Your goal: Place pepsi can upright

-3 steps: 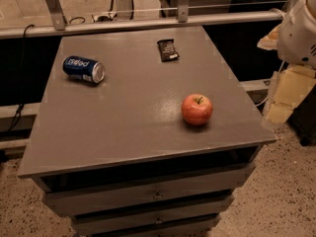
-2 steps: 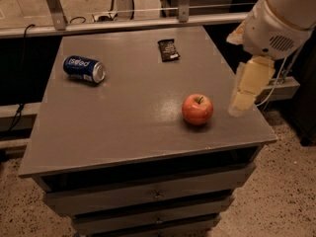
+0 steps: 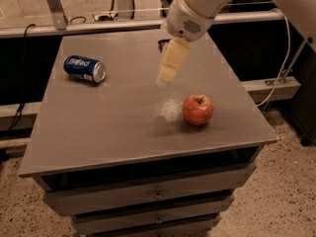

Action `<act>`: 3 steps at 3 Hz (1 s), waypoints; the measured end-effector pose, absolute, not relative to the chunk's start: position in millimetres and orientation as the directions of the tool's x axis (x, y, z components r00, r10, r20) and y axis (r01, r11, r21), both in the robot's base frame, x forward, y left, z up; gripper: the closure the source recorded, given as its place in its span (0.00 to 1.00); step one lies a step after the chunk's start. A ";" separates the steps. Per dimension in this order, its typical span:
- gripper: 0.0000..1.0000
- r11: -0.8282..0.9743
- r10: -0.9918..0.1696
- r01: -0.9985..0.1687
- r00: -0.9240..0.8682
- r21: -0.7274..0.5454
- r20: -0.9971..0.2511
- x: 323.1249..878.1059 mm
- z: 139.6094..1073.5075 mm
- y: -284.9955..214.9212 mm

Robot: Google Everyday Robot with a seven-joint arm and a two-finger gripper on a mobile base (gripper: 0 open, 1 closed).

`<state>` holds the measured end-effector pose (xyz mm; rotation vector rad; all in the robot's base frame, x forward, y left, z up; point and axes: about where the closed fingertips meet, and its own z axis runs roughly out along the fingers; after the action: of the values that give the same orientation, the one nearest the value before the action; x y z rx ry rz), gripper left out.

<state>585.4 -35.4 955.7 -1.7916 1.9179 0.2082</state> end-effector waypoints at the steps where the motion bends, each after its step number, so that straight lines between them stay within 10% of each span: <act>1: 0.00 0.101 -0.858 -0.975 0.014 -0.196 -0.513 624.4 949.4 29.2; 3: 0.00 0.153 -0.857 -0.978 -0.060 -0.143 -0.512 677.5 913.9 131.0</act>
Offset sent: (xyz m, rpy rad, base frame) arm 0.0993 0.1962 -0.0376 0.1108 0.1109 -0.0009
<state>677.5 131.0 913.9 -1.7414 1.9553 0.3318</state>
